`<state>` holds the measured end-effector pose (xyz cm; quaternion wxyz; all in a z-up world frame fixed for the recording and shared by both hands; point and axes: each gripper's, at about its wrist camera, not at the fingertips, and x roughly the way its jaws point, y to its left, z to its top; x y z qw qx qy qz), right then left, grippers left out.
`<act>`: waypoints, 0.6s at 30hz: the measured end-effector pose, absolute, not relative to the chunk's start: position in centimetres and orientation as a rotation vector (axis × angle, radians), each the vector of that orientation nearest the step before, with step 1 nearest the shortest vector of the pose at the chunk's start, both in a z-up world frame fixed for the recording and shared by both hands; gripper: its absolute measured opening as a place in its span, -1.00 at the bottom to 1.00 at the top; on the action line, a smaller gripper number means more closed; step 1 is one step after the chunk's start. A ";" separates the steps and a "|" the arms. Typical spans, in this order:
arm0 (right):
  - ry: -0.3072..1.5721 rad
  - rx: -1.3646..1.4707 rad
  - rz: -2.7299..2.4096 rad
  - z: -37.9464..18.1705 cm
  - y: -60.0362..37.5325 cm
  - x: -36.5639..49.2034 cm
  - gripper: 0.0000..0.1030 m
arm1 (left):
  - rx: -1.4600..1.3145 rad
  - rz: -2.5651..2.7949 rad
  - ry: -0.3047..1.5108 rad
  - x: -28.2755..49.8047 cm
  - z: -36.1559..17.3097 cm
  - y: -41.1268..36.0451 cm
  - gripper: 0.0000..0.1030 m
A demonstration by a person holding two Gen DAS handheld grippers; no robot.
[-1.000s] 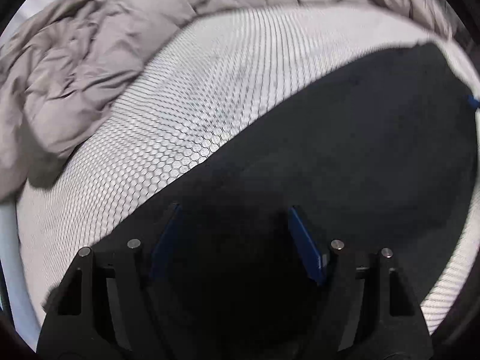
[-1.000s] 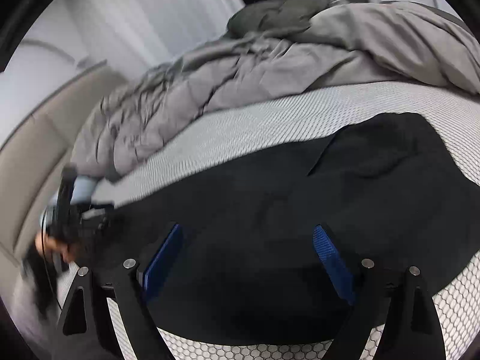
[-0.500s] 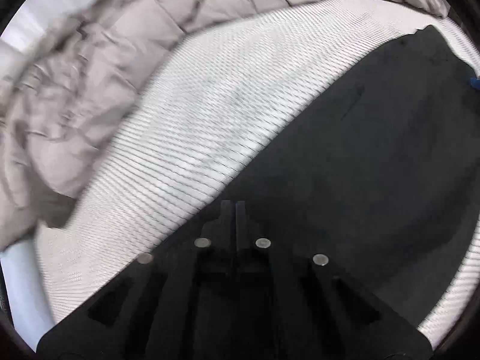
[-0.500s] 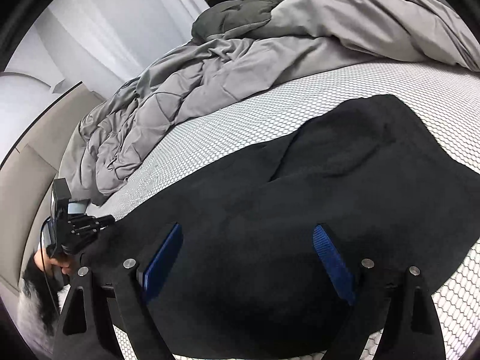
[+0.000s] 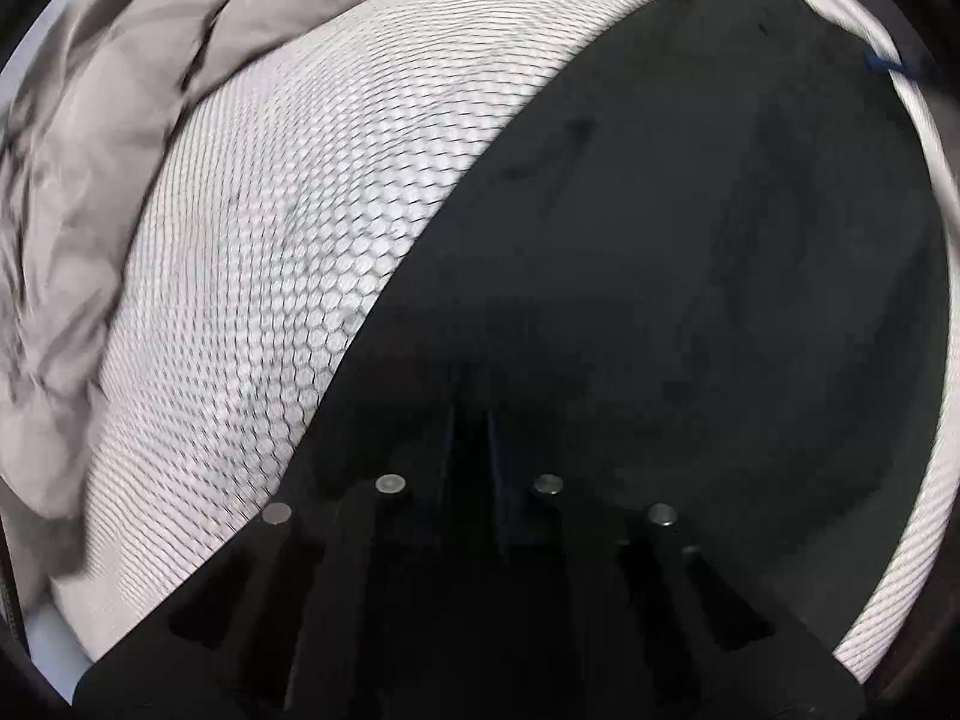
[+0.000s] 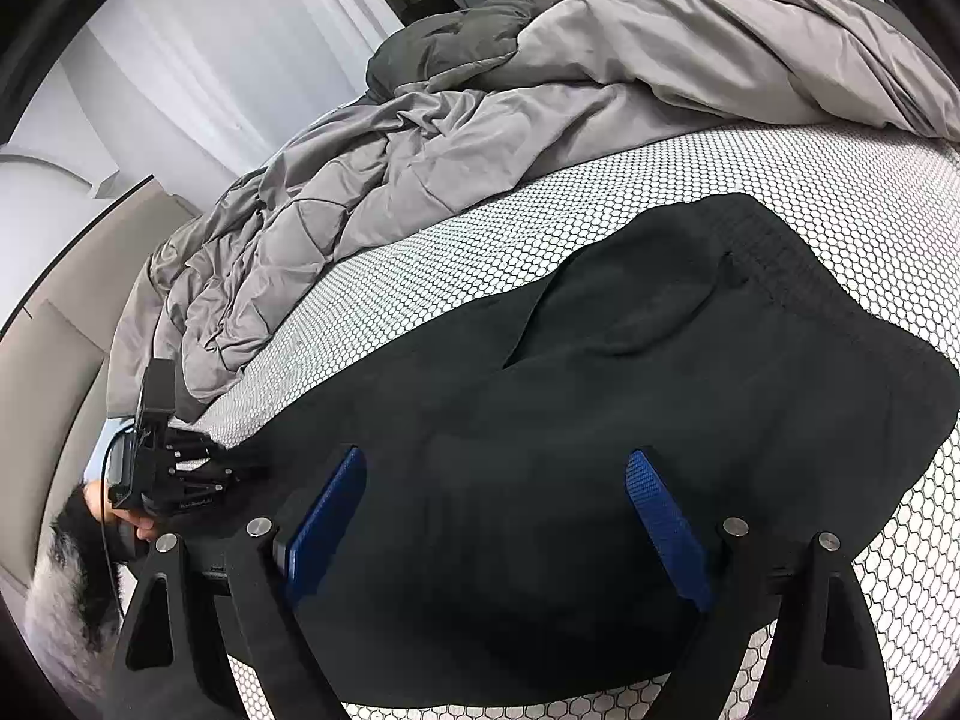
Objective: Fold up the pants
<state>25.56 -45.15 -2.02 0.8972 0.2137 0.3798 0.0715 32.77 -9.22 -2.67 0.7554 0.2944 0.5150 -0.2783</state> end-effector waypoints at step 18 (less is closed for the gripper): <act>0.758 0.475 0.103 -1.7 -46.5 24.5 0.75 | 0.547 -0.375 1.121 34.6 -1.4 -6.9 -0.40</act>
